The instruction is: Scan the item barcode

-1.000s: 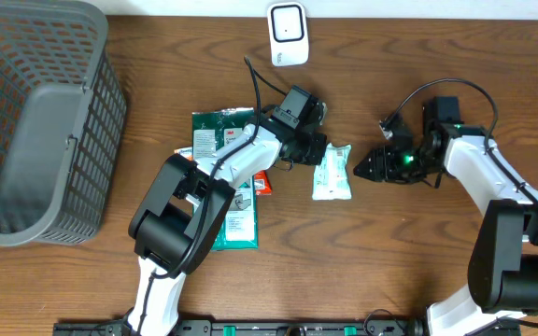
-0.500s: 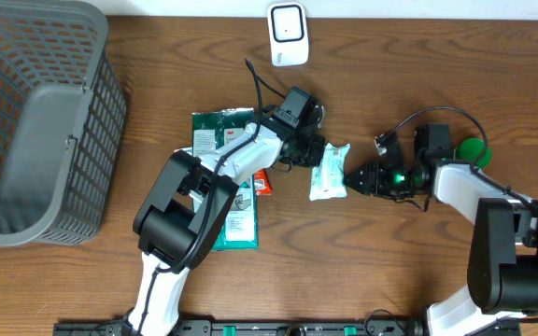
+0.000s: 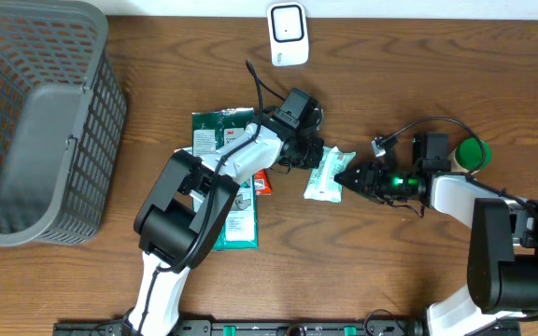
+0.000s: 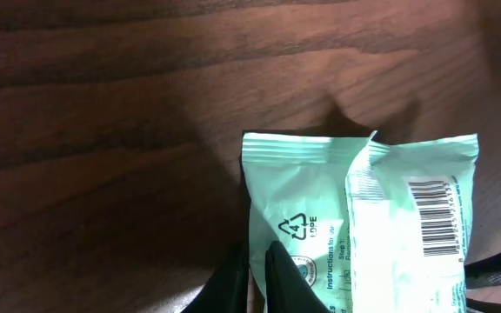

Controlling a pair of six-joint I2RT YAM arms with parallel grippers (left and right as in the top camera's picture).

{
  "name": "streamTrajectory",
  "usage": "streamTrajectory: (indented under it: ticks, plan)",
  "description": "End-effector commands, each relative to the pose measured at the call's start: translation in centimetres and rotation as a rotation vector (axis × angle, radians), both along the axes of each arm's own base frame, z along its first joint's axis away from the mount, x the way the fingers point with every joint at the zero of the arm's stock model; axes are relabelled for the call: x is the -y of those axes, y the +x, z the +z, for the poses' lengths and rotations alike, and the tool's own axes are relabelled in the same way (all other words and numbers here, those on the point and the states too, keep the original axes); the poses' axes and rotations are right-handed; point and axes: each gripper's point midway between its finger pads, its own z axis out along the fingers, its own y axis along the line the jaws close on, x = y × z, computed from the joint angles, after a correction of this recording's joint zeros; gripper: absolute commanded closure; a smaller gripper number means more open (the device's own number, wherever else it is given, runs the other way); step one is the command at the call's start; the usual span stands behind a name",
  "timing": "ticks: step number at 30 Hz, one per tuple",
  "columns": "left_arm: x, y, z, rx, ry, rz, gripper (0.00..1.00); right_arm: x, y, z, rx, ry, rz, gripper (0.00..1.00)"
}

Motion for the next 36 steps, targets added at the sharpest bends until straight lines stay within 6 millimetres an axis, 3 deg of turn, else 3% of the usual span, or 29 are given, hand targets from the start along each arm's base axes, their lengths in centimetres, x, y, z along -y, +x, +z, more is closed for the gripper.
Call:
streamTrajectory:
  ticks: [1, 11, 19, 22, 25, 30, 32, 33, 35, 36]
  plan:
    - [-1.3, -1.5, -3.5, -0.060, 0.079, 0.001, 0.89, -0.5, -0.7, -0.6, -0.052, -0.009, -0.009, 0.45]
    - [-1.3, -1.4, -3.5, -0.056, 0.076, 0.000, 0.90, -1.8, -2.0, -2.4, -0.114, -0.076, -0.028, 0.50]
    - [-1.3, -1.4, -3.5, -0.058, 0.077, 0.001, 0.90, -1.9, -0.3, -2.0, -0.009, -0.076, -0.047, 0.55]
    - [-1.3, -1.4, -3.5, -0.057, 0.077, 0.001, 0.90, -2.0, 0.1, -1.8, 0.013, -0.074, -0.047, 0.63]
    - [-1.3, -1.4, -3.5, -0.057, 0.077, 0.000, 0.90, -2.0, 0.2, -1.8, 0.019, -0.077, -0.048, 0.82]
    - [-1.2, -1.2, -3.3, -0.047, 0.070, 0.002, 0.89, -2.0, 0.3, -1.7, 0.088, -0.095, -0.003, 0.97]
    - [-1.0, -0.6, -2.3, -0.023, 0.054, 0.007, 0.89, -2.0, 0.3, -1.7, 0.098, -0.098, 0.005, 0.99]
    - [-0.9, 0.2, -0.9, 0.005, 0.034, 0.014, 0.89, -2.0, 0.3, -1.7, 0.103, -0.099, 0.008, 0.99]
    - [-0.9, 1.9, 2.9, 0.077, -0.013, 0.035, 0.87, -2.0, 0.6, -1.2, 0.142, -0.106, 0.025, 0.99]
    - [-1.3, 3.1, 6.2, 0.137, -0.052, 0.055, 0.86, -2.0, 0.9, -0.5, 0.179, -0.110, 0.038, 0.99]
